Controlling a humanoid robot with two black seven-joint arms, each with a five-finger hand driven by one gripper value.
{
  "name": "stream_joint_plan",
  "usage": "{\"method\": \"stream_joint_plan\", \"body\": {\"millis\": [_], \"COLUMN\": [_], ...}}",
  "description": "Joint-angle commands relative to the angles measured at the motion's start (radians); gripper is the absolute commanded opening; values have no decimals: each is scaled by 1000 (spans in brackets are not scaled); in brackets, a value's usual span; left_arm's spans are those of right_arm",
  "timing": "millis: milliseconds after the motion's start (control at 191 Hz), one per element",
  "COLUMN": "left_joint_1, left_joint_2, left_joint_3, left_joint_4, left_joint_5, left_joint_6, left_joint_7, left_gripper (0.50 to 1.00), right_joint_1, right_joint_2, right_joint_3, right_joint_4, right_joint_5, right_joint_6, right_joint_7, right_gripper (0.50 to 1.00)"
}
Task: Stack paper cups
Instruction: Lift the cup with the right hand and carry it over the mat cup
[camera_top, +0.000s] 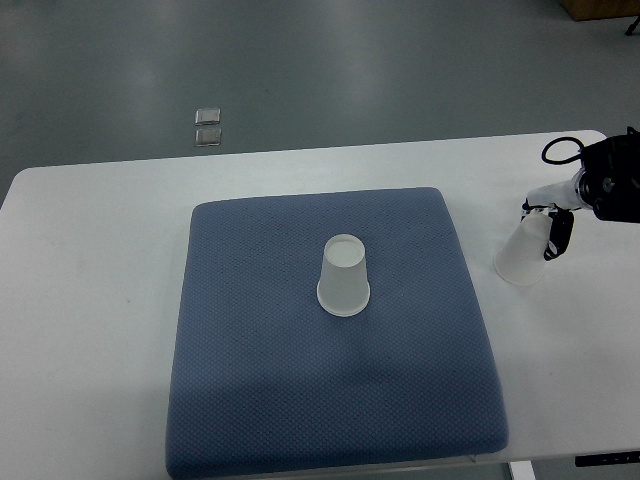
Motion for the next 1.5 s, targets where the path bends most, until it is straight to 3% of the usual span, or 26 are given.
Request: {"method": "stream_joint_plan", "body": {"millis": [0, 215, 555, 785, 890, 1084, 1309, 1492], "left_joint_1": [0, 0, 0, 0, 0, 0, 0, 0], "left_joint_2": [0, 0, 0, 0, 0, 0, 0, 0], "left_joint_3": [0, 0, 2, 3, 3, 3, 2, 0], "left_joint_4": [0, -1, -5, -6, -6, -8, -6, -6], "left_joint_5": [0, 0, 0, 0, 0, 0, 0, 0], "left_joint_6": [0, 0, -2, -6, -9, -12, -12, -14], "left_joint_7": [0, 1, 0, 0, 0, 0, 0, 0], "left_gripper": [1000, 1000, 1000, 1000, 1000, 1000, 1000, 1000], "right_joint_1": [1, 78, 464, 759, 846, 900, 914, 925], "right_joint_2": [-2, -27, -131, -137, -136, -111, 48, 260], "right_joint_3": [-1, -10, -36, -95, -105, -98, -38, 5], "right_joint_4": [-1, 16, 171, 247, 278, 310, 315, 307], "right_joint_5": [0, -5, -13, -13, -13, -8, 92, 277], "right_joint_6": [3, 42, 309, 461, 498, 498, 498, 484], "right_joint_7": [0, -2, -3, -3, -3, -3, -2, -2], "right_gripper": [690, 690, 693, 695, 695, 695, 695, 697]}}
